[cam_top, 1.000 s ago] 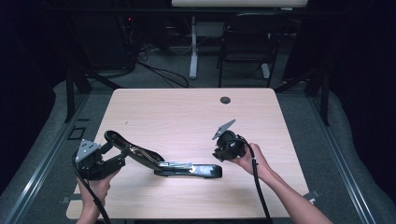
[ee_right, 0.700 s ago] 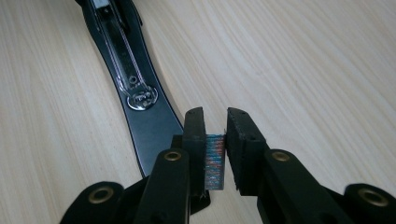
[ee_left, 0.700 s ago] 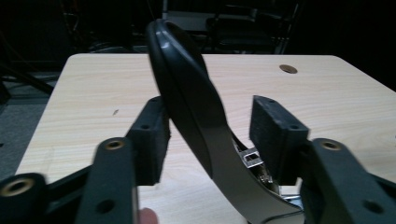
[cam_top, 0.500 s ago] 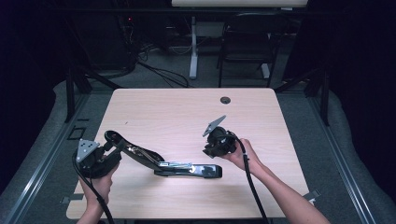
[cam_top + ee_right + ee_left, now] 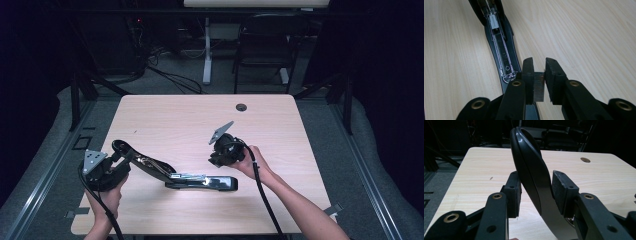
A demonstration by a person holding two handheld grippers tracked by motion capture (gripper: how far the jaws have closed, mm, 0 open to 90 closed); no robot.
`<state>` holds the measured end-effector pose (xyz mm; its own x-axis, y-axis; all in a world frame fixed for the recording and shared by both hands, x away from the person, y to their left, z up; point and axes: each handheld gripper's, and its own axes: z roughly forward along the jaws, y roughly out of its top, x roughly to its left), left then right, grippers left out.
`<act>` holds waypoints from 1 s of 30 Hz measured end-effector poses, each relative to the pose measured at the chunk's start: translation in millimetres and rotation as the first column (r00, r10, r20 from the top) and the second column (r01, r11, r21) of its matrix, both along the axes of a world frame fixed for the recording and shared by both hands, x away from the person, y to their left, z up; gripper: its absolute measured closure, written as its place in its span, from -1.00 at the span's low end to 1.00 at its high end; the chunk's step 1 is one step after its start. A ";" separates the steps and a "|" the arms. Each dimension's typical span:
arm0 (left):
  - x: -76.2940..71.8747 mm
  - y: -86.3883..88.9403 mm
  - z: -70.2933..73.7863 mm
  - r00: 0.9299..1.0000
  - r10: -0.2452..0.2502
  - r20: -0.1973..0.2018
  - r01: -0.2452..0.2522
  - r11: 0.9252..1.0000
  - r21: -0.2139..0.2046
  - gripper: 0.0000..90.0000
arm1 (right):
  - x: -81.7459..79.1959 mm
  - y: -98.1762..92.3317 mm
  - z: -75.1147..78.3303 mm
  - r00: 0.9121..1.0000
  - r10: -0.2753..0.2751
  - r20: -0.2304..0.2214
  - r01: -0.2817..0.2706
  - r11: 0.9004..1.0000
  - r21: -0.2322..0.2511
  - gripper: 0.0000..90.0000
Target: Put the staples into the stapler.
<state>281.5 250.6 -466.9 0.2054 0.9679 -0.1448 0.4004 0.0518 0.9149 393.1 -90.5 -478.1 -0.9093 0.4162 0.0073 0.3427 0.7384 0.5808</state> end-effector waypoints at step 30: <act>-0.3 0.7 -1.3 1.000 -0.001 0.010 0.001 1.000 0.000 0.34 | 1.0 42.1 -7.7 0.990 0.141 -0.018 -0.141 0.990 0.017 0.74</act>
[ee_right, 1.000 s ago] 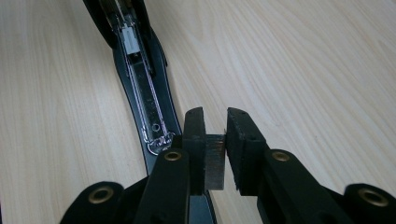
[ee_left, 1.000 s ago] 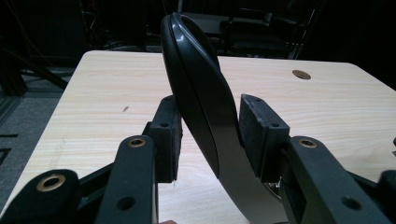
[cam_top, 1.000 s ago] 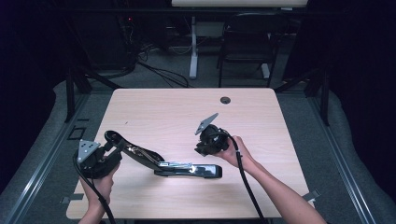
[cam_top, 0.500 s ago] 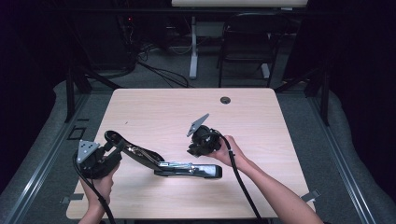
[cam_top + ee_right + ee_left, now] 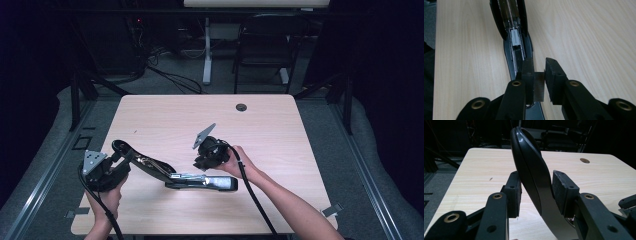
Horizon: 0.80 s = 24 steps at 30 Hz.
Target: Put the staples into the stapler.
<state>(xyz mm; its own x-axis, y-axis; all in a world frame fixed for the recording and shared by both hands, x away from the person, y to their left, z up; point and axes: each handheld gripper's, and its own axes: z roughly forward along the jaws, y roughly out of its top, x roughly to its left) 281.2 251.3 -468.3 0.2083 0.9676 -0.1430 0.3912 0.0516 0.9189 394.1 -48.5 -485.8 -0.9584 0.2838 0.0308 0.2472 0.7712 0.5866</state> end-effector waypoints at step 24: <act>0.4 1.7 -0.2 1.000 0.000 -0.012 0.000 1.000 -0.004 0.34 | -2.5 24.1 -17.1 0.993 0.111 -0.034 -0.112 0.993 -0.024 0.75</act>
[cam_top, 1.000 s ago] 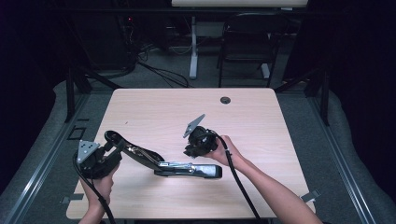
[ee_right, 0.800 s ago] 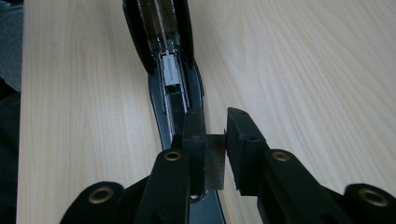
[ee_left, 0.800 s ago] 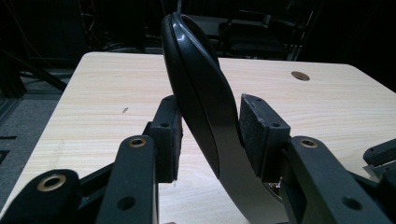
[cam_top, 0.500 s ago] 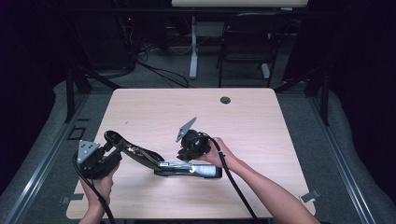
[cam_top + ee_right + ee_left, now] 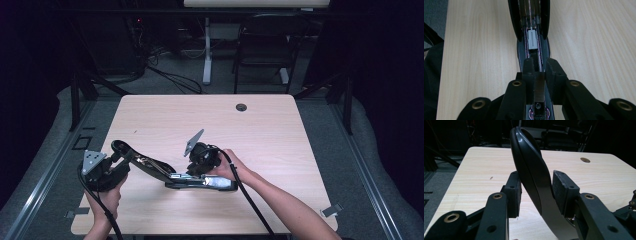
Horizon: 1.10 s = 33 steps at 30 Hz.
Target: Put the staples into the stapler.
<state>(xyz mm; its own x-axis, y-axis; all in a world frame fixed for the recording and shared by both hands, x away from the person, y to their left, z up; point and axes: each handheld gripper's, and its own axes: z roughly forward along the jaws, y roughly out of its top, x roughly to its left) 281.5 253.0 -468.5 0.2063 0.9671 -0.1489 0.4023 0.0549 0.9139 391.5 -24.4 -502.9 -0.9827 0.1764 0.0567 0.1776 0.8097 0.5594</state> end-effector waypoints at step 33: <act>-0.2 -0.2 0.4 1.000 -0.009 0.002 0.009 1.000 0.005 0.34 | 0.6 -2.4 -8.8 0.999 0.048 0.001 -0.048 0.998 -0.052 0.74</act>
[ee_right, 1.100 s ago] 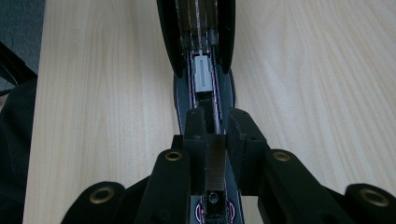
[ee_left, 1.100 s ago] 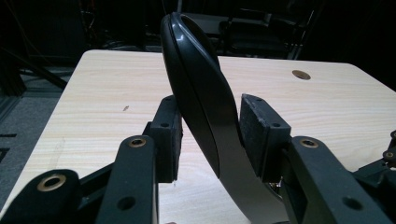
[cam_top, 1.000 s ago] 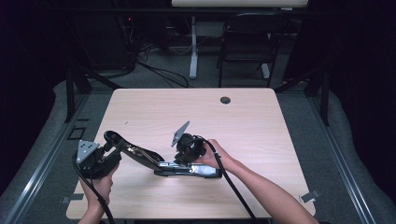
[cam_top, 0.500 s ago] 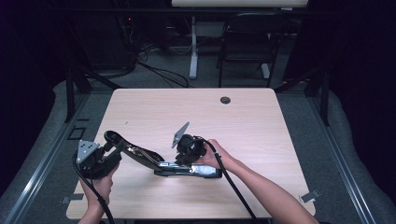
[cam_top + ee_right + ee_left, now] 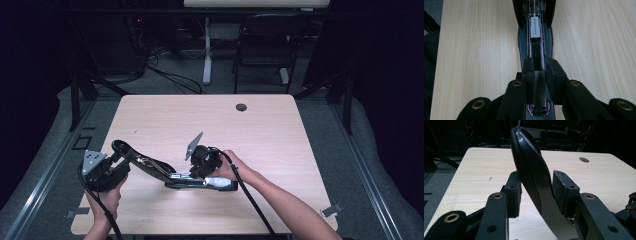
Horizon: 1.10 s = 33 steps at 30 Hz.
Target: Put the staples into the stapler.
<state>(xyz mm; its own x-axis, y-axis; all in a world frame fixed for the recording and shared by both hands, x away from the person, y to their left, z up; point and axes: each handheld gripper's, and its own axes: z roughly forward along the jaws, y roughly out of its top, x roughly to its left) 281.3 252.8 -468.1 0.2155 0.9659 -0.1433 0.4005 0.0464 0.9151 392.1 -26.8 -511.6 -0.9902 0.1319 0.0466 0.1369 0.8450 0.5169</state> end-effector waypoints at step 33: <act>0.0 -0.1 0.0 1.000 -0.001 0.000 0.001 1.000 0.001 0.34 | -1.9 -6.6 -1.3 1.000 0.009 0.010 -0.009 1.000 -0.023 0.65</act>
<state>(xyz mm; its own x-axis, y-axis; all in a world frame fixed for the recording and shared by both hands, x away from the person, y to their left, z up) 281.2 252.7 -468.0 0.2165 0.9658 -0.1427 0.4007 0.0454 0.9151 390.2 -33.3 -512.9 -0.9917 0.1242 0.0333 0.1242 0.8578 0.4988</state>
